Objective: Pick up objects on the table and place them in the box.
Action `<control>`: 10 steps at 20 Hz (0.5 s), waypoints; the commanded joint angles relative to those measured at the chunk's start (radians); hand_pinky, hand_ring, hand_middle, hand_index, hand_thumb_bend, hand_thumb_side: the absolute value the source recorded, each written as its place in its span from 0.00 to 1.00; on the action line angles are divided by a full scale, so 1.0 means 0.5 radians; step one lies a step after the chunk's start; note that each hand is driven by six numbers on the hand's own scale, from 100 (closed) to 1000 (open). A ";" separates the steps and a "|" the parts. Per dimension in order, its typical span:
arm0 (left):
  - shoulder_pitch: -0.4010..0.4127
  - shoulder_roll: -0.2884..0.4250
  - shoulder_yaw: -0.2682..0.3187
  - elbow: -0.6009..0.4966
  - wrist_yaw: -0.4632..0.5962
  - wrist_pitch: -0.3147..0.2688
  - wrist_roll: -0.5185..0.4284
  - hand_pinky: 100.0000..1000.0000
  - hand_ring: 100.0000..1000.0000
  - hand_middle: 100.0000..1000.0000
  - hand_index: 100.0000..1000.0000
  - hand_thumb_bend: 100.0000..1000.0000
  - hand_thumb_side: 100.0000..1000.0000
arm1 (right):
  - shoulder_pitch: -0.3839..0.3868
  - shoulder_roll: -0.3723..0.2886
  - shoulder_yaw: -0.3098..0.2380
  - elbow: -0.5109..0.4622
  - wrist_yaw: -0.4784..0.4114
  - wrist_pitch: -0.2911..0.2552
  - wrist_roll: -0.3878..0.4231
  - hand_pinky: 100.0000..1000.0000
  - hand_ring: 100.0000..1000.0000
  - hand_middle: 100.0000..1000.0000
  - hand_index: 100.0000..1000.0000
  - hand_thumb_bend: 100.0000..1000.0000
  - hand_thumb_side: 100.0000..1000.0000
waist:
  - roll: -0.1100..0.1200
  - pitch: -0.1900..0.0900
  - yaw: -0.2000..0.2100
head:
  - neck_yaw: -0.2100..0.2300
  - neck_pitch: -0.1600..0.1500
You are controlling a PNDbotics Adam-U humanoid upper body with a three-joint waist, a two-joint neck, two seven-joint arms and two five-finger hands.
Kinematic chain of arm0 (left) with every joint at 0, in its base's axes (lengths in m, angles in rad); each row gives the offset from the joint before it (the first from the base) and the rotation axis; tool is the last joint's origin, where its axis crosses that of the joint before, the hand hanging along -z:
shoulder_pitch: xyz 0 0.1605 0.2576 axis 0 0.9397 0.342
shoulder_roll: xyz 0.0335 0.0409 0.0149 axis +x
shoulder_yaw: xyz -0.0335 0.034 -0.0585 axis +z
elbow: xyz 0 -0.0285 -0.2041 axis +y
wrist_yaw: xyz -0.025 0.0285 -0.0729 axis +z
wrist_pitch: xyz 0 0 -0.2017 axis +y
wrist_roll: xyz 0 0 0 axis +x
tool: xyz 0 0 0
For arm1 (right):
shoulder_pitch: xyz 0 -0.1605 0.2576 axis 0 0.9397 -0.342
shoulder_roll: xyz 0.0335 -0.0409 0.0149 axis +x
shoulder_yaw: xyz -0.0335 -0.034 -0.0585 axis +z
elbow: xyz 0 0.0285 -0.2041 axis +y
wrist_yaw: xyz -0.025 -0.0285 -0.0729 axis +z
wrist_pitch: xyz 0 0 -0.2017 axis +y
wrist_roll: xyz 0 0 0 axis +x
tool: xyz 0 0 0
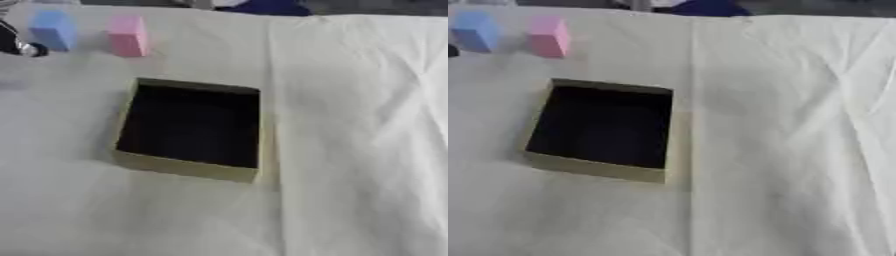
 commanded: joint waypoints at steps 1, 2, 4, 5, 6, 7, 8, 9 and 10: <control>-0.083 0.013 0.013 0.050 -0.023 -0.006 -0.019 0.84 0.95 0.93 0.91 0.60 0.07 | -0.044 -0.071 0.001 0.004 -0.015 -0.013 0.005 0.76 0.84 0.46 0.69 0.14 0.88 | 0.002 -0.032 0.003 | 0.007 -0.032; -0.100 0.002 0.009 0.067 -0.031 -0.010 -0.024 0.84 0.95 0.93 0.91 0.60 0.08 | -0.048 -0.072 0.002 0.010 -0.017 -0.015 0.005 0.76 0.84 0.46 0.69 0.14 0.88 | 0.001 -0.029 0.003 | 0.010 -0.036; -0.128 -0.016 0.004 0.097 -0.045 -0.018 -0.031 0.84 0.95 0.94 0.91 0.62 0.09 | -0.054 -0.076 0.003 0.020 -0.021 -0.019 0.006 0.76 0.84 0.46 0.69 0.14 0.88 | -0.002 -0.025 0.004 | 0.014 -0.044; -0.141 -0.024 0.002 0.112 -0.053 -0.021 -0.036 0.84 0.95 0.94 0.91 0.62 0.10 | -0.057 -0.077 0.004 0.025 -0.023 -0.020 0.006 0.76 0.84 0.46 0.69 0.15 0.88 | -0.002 -0.023 0.004 | 0.015 -0.048; -0.154 -0.033 -0.001 0.129 -0.061 -0.024 -0.043 0.84 0.94 0.94 0.91 0.62 0.12 | -0.060 -0.079 0.005 0.030 -0.025 -0.022 0.006 0.76 0.84 0.46 0.69 0.15 0.88 | -0.003 -0.021 0.003 | 0.017 -0.052; -0.167 -0.041 -0.002 0.147 -0.068 -0.027 -0.052 0.84 0.94 0.94 0.91 0.61 0.12 | -0.063 -0.081 0.006 0.034 -0.027 -0.023 0.007 0.76 0.84 0.46 0.69 0.15 0.88 | -0.003 -0.019 0.003 | 0.018 -0.057; -0.180 -0.050 -0.003 0.163 -0.072 -0.031 -0.060 0.84 0.94 0.94 0.92 0.61 0.12 | -0.067 -0.083 0.008 0.039 -0.029 -0.025 0.008 0.76 0.84 0.46 0.69 0.15 0.88 | -0.003 -0.016 0.004 | 0.020 -0.064; -0.192 -0.056 -0.005 0.176 -0.076 -0.037 -0.068 0.84 0.94 0.94 0.92 0.62 0.13 | -0.070 -0.085 0.009 0.044 -0.031 -0.026 0.009 0.76 0.84 0.46 0.69 0.15 0.88 | -0.003 -0.014 0.005 | 0.021 -0.072; -0.204 -0.061 -0.007 0.184 -0.080 -0.044 -0.075 0.84 0.95 0.94 0.92 0.62 0.13 | -0.073 -0.087 0.010 0.048 -0.032 -0.027 0.009 0.76 0.84 0.46 0.69 0.15 0.88 | -0.003 -0.011 0.006 | 0.020 -0.086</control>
